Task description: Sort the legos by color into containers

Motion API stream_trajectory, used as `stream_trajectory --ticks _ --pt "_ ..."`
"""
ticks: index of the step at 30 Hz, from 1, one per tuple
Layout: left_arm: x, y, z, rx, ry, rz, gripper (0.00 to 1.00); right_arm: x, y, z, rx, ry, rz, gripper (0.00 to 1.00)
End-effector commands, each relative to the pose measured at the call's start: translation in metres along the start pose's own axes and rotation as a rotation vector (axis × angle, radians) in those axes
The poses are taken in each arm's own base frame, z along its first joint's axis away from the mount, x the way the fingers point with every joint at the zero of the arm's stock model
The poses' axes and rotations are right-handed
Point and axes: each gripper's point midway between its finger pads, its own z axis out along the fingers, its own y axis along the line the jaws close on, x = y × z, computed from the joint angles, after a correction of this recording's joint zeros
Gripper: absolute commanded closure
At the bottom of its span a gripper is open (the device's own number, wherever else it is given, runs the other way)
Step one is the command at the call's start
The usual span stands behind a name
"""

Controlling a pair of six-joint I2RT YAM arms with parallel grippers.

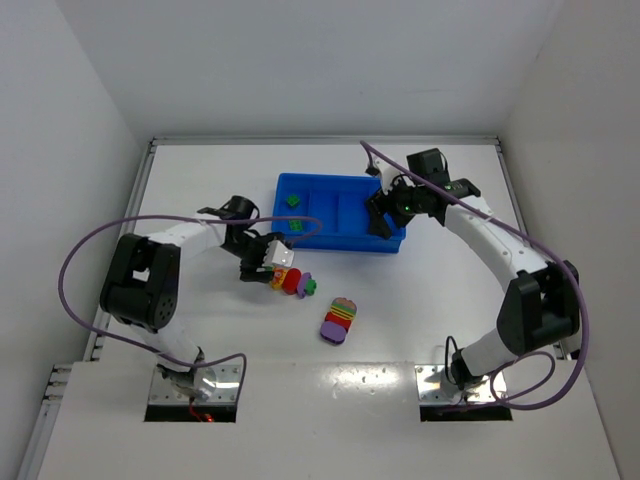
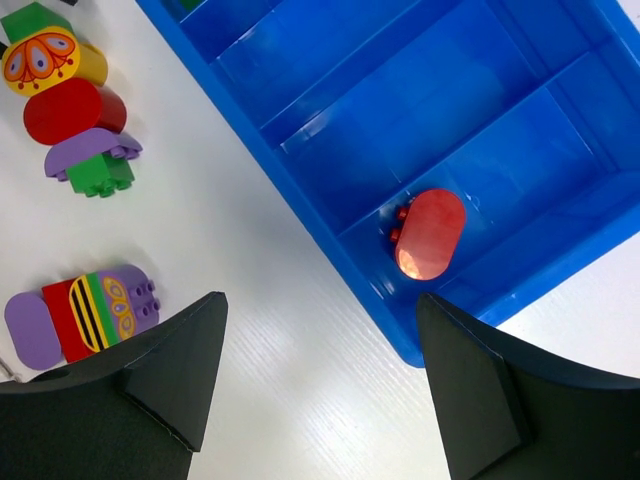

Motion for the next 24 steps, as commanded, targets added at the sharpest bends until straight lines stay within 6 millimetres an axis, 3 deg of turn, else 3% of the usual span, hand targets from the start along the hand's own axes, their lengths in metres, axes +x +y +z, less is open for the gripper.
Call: stream_trajectory --ticks 1,6,17,24 --pt "-0.007 -0.005 0.008 0.026 -0.045 0.015 0.25 -0.013 -0.008 -0.005 0.035 -0.047 -0.035 0.24" --pt "-0.006 -0.011 0.013 0.055 -0.044 -0.006 0.31 -0.015 -0.012 -0.006 0.045 -0.055 -0.032 0.24" --pt "0.0 -0.004 0.019 0.072 0.009 -0.025 0.46 -0.018 -0.018 -0.002 0.053 -0.051 -0.032 0.24" --pt "0.001 -0.003 0.018 0.071 0.019 -0.035 0.71 -0.018 -0.018 -0.002 0.053 -0.051 -0.032 0.24"
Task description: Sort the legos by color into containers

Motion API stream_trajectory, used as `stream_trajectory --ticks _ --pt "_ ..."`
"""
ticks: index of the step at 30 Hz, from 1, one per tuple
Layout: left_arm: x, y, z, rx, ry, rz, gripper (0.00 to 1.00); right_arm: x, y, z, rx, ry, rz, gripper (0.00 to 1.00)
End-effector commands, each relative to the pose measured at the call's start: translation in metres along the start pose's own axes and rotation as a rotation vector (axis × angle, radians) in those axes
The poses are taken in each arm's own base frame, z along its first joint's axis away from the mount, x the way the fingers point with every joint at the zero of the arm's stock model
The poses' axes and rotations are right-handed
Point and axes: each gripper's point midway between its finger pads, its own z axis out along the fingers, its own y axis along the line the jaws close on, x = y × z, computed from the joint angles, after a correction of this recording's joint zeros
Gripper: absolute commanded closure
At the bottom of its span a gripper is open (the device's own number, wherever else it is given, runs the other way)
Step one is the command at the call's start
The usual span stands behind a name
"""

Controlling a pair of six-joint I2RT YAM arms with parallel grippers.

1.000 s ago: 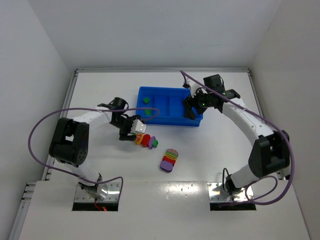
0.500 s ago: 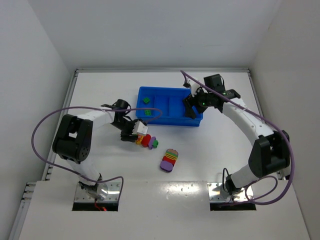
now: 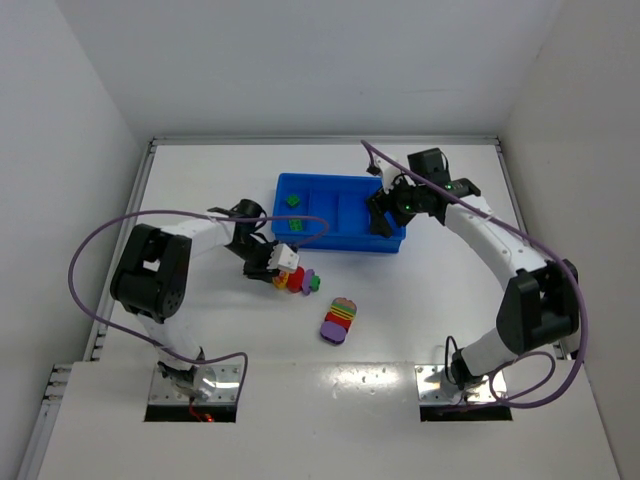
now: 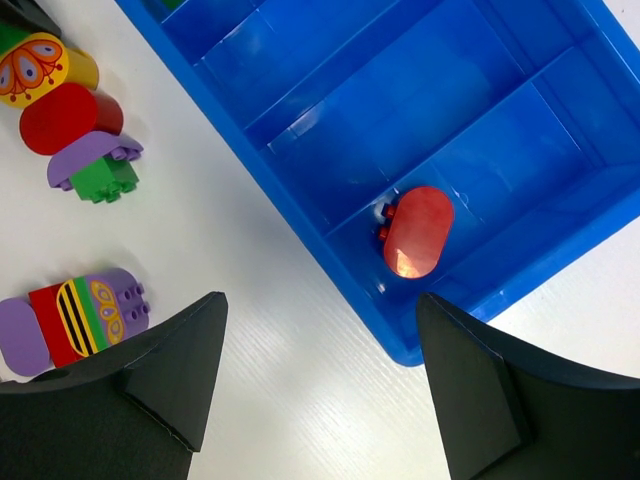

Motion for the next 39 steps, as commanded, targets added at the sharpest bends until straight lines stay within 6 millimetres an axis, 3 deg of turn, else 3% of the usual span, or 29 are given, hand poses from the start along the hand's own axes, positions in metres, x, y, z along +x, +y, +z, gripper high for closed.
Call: stream_trajectory --ticks 1,4,9,13,14,15,20,25,29,36,39 --pt "-0.01 0.006 -0.002 -0.003 -0.026 0.021 0.73 -0.017 -0.01 0.001 0.025 -0.045 -0.033 0.24" --pt "-0.018 0.004 -0.008 -0.02 -0.048 -0.009 0.74 -0.024 -0.009 0.0 0.021 -0.064 -0.01 0.24" --pt "-0.049 0.016 -0.032 -0.122 -0.158 -0.076 0.74 -0.03 0.01 0.005 -0.087 -0.102 0.124 0.24" --pt "-0.073 0.019 -0.055 -0.225 -0.239 -0.157 0.74 -0.051 0.047 0.002 -0.299 -0.166 0.309 0.24" --pt "-0.083 0.024 -0.068 -0.279 -0.261 -0.138 0.74 -0.046 0.054 0.006 -0.341 -0.154 0.358 0.24" --pt "-0.083 0.02 -0.069 -0.286 -0.268 -0.15 0.74 -0.058 0.059 0.004 -0.411 -0.197 0.375 0.22" --pt "-0.104 0.011 -0.083 -0.334 -0.308 -0.151 0.74 -0.077 0.083 0.009 -0.627 -0.205 0.607 0.16" --pt "-0.109 0.006 -0.09 -0.37 -0.317 -0.151 0.74 -0.1 0.091 0.018 -0.758 -0.206 0.698 0.09" --pt "-0.109 0.005 -0.095 -0.406 -0.323 -0.172 0.74 -0.099 0.103 0.024 -0.851 -0.135 0.772 0.07" --pt "-0.105 0.009 -0.096 -0.456 -0.307 -0.187 0.74 -0.097 0.135 0.016 -0.959 -0.081 0.728 0.06" --pt "-0.106 0.012 -0.101 -0.483 -0.304 -0.188 0.74 -0.091 0.137 0.017 -0.957 -0.075 0.73 0.09"
